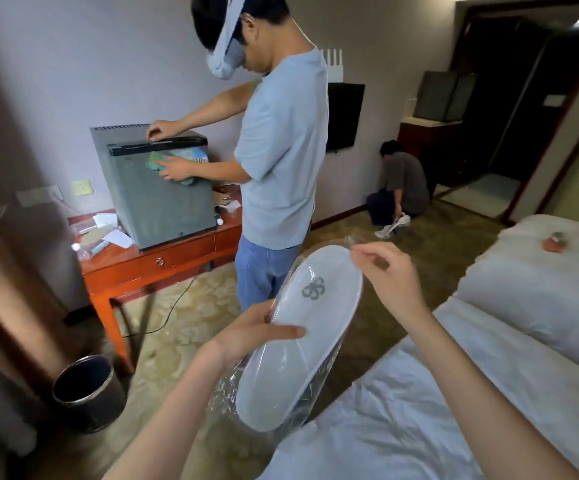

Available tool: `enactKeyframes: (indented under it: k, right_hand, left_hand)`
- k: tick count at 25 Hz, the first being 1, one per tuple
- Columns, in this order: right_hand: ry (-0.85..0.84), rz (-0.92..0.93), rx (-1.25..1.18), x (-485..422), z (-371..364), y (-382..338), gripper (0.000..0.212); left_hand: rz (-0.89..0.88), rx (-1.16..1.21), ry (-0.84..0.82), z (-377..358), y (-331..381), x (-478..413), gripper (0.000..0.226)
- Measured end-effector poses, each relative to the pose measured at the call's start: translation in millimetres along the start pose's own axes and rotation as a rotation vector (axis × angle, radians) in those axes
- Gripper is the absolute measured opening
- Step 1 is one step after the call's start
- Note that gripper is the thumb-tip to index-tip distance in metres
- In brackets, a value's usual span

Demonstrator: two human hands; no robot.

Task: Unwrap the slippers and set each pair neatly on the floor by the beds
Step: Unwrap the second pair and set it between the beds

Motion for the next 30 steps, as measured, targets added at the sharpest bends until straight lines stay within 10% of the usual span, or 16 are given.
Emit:
enactKeyframes:
  k: [8,18,30]
  right_hand:
    - [-0.202,-0.185,0.079,-165.9,-5.3,94.5,0.014]
    - [-0.057,-0.585,0.082,-238.9,38.2,217.0,0.014]
    - [0.596,-0.794,0.193,-287.0,244.0,385.1,0.019]
  left_hand:
    - [0.022,0.014,-0.184,22.9,6.0,-187.6,0.041]
    - [0.051,-0.003,-0.575,2.2,8.9,-400.9,0.039]
    - [0.035,-0.270,-0.960,-131.3,3.0,-641.7,0.040]
Point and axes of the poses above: each hand's wrist, its own x-axis away from the middle knuckle, its own z-axis out of the back of the hand, y = z × x, the point moved 10 cm from there along -x, towards the middle knuckle, and after that the axes turned 2 degrees about y, right-handed, at the moved point
